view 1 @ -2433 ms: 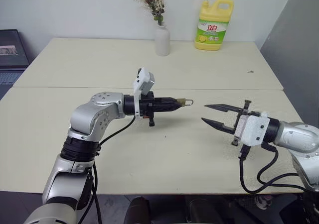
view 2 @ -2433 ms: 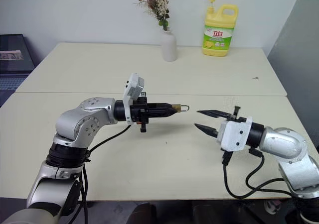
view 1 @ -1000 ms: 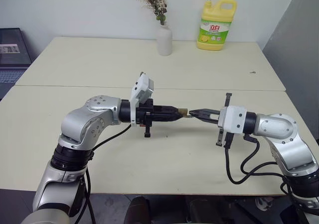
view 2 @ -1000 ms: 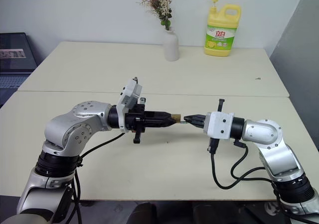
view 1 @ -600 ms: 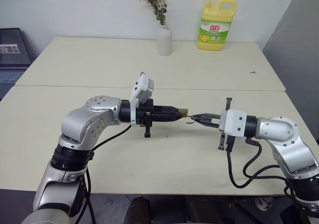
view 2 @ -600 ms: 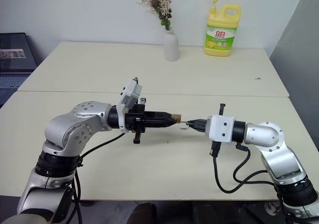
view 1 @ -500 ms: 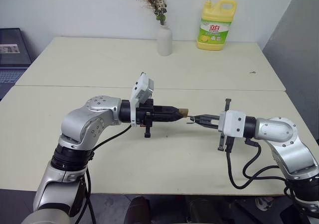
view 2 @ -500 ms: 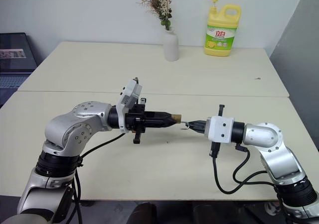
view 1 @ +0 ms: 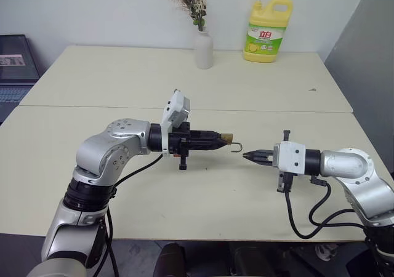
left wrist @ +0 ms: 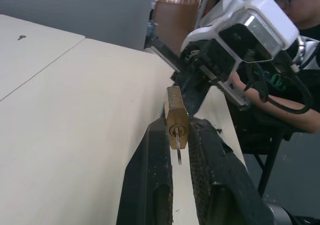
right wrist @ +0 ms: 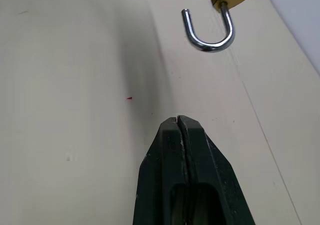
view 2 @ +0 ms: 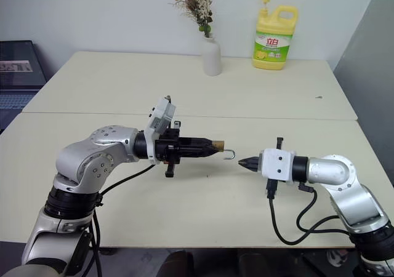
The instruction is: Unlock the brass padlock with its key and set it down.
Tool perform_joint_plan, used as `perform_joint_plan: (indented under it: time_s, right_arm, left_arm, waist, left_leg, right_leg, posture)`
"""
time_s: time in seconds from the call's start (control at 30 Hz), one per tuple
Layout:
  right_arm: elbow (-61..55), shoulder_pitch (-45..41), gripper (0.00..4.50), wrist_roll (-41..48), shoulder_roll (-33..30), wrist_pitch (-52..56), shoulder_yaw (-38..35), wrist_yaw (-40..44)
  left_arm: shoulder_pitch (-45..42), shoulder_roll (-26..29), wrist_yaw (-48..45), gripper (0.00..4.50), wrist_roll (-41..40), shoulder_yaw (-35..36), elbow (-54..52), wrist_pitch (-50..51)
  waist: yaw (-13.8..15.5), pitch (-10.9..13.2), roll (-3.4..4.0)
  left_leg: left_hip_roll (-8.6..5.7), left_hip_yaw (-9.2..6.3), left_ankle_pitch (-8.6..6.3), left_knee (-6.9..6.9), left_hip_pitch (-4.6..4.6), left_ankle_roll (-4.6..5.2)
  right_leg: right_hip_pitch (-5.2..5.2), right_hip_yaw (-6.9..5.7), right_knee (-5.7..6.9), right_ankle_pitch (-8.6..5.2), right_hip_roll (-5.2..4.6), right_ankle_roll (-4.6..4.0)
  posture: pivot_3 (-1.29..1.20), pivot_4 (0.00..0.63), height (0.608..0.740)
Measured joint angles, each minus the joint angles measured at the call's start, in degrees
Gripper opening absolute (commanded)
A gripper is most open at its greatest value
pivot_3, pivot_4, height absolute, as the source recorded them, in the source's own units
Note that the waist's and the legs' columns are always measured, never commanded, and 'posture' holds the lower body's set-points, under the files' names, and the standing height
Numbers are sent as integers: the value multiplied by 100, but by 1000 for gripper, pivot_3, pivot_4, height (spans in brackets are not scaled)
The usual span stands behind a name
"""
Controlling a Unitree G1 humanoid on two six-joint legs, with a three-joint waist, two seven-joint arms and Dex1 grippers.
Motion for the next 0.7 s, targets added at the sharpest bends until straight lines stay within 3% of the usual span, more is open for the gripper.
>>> perform_joint_plan:
  time_s: [0.17,0.37,0.7]
  right_arm:
    - [-850,261,2317,1110,-517,1256,-1061,31]
    - [-1472,334,4428,1679,-672,2009,-1138,-41]
    - [-1463,288,4500,1227,-737,1956,-443,-78]
  left_arm:
    - [528,-75,424,150,171,-72,-11,87]
    - [803,-215,777,150,340,-267,-1,229]
    - [1004,-416,1023,150,803,-575,520,289]
  waist:
    - [-6,0,-1]
    - [-3,0,-1]
    - [-1,0,-1]
  left_leg:
    - [2,-6,0,0,1,0]
    - [-1,-10,0,2,0,0]
    - [-2,-8,0,1,0,0]
  right_leg:
    - [1,-6,0,0,0,0]
    - [2,-6,0,-12,1,23]
    - [1,-5,-1,-12,0,24]
  posture:
    - [0,150,740]
    - [0,150,740]
    - [0,150,740]
